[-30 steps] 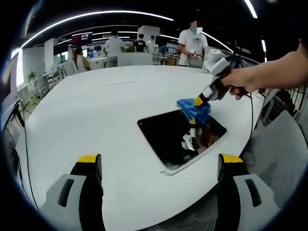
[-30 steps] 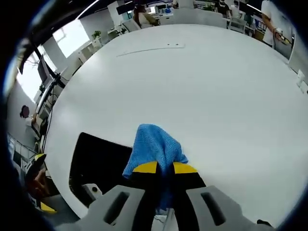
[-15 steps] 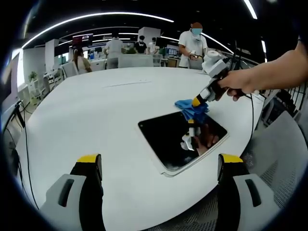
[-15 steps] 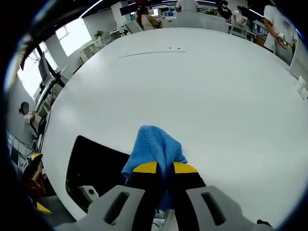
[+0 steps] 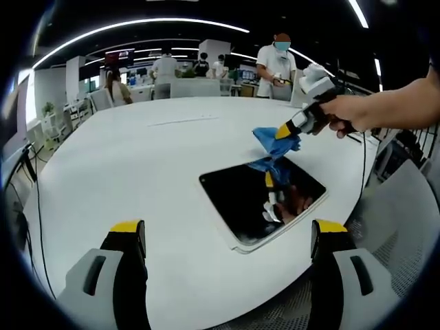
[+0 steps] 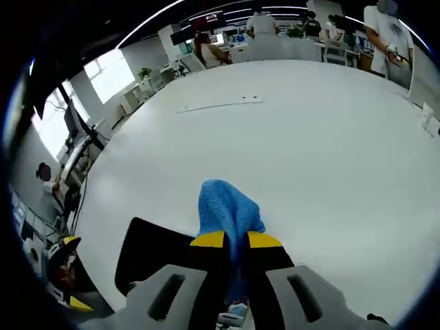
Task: Wipe the mirror surface with the cleaning cloth until all visible marks leave the cleaned area.
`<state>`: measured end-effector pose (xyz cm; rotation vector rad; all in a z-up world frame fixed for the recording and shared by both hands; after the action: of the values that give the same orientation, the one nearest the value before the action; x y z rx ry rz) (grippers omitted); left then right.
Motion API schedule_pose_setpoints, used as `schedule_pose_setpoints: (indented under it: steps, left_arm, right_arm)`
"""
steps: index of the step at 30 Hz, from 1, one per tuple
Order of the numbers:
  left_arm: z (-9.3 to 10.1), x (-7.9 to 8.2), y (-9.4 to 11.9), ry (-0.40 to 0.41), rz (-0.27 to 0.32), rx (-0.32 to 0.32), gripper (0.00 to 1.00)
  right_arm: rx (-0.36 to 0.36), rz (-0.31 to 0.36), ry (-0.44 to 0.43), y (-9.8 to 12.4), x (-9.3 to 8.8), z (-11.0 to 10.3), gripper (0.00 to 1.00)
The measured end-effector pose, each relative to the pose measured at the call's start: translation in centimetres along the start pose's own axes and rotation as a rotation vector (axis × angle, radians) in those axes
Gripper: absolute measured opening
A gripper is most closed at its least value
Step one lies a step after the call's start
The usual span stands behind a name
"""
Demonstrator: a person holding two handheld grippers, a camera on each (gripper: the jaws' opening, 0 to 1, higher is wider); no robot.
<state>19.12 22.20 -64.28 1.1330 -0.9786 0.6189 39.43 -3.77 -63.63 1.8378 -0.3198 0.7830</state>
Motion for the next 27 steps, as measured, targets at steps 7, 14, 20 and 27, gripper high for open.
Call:
schedule_pose_setpoints:
  steps: [7, 14, 20, 27]
  left_arm:
    - [0.0, 0.1, 0.0, -0.004, 0.004, 0.0, 0.99]
    - [0.6, -0.5, -0.1, -0.023, -0.032, -0.039, 0.99]
    - [0.4, -0.4, 0.4, -0.025, -0.023, -0.02, 0.99]
    - [0.8, -1.2, 0.7, -0.059, -0.077, -0.047, 0.99]
  right_arm:
    - [0.0, 0.008, -0.026, 2.6, -0.2, 1.3, 0.05]
    - [-0.006, -0.012, -0.04, 5.0, -1.4, 3.6, 0.05]
    - [-0.03, -0.036, -0.076, 6.7, -2.6, 6.2, 0.05]
    - [-0.035, -0.058, -0.075, 8.0, -2.9, 8.0, 0.05]
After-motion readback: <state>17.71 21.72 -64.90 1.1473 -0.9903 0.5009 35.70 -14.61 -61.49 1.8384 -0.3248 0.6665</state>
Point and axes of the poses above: the point that each gripper's makers call its tool centre point, and the gripper's own axes: y roughly backward along the fingers, z roughly to its right, x roughly out of its top, the point moved 7 cm from there along y, roughly backward along the fingers, and after that the axes turned 2 degrees about z, right-handed, at the moved point
